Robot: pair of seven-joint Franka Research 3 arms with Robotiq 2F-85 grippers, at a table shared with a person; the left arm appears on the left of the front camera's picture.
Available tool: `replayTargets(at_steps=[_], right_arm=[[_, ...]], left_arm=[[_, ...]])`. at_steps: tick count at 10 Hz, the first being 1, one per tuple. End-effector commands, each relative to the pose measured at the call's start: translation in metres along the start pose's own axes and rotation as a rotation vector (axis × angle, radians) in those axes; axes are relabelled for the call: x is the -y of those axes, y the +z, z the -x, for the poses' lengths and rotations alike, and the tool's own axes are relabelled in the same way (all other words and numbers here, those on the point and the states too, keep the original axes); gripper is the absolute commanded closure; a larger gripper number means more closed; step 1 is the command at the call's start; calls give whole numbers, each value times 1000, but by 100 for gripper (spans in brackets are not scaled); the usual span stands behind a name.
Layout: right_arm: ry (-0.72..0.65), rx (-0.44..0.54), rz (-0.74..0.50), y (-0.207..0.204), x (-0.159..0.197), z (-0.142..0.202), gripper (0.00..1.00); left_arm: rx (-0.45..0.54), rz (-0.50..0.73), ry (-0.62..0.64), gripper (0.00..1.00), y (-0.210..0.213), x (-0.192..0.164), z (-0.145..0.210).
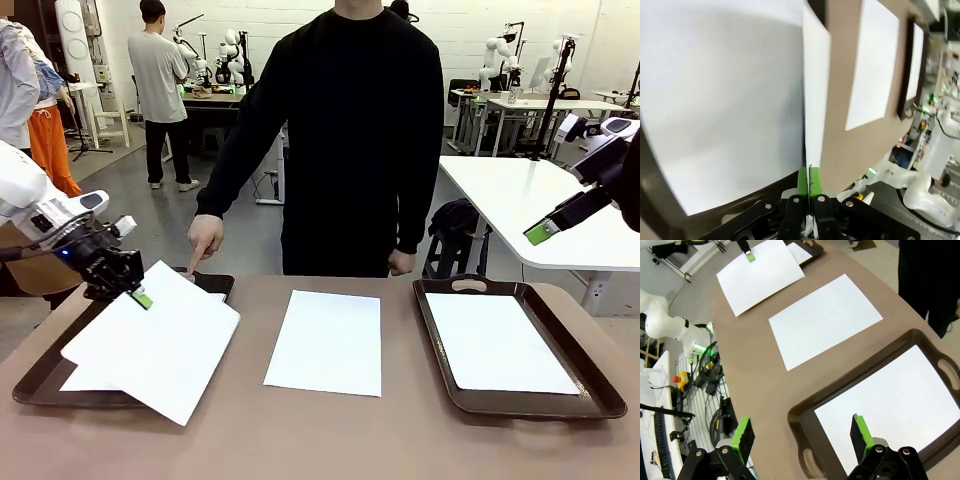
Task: Sort the A4 documents.
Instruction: Place the A4 Paper in the designated Handle tray.
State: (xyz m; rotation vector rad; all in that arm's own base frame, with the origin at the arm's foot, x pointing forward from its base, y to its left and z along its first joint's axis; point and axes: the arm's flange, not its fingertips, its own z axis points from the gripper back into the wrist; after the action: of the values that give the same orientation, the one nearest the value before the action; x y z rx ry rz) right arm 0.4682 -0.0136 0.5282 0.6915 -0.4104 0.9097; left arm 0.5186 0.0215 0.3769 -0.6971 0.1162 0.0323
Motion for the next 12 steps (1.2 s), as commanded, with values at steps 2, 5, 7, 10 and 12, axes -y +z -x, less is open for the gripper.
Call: replayTargets(at_steps=[2,5,7,10,12], right_arm=[[1,0,4,-1,0,-1,0],[1,0,4,-1,0,-1,0],[1,0,4,-1,0,-1,0],[1,0,4,-1,0,-1,0],[1,0,4,-1,0,-1,0]], left_arm=[[32,-122,138,99,13,-12,-7],[49,-137,188,99,3,-38,-29],[68,-166,179,99,2,-44,-42],[67,-201,149,99,4,-44,-54],[50,-214,138,99,6,-42,-58]])
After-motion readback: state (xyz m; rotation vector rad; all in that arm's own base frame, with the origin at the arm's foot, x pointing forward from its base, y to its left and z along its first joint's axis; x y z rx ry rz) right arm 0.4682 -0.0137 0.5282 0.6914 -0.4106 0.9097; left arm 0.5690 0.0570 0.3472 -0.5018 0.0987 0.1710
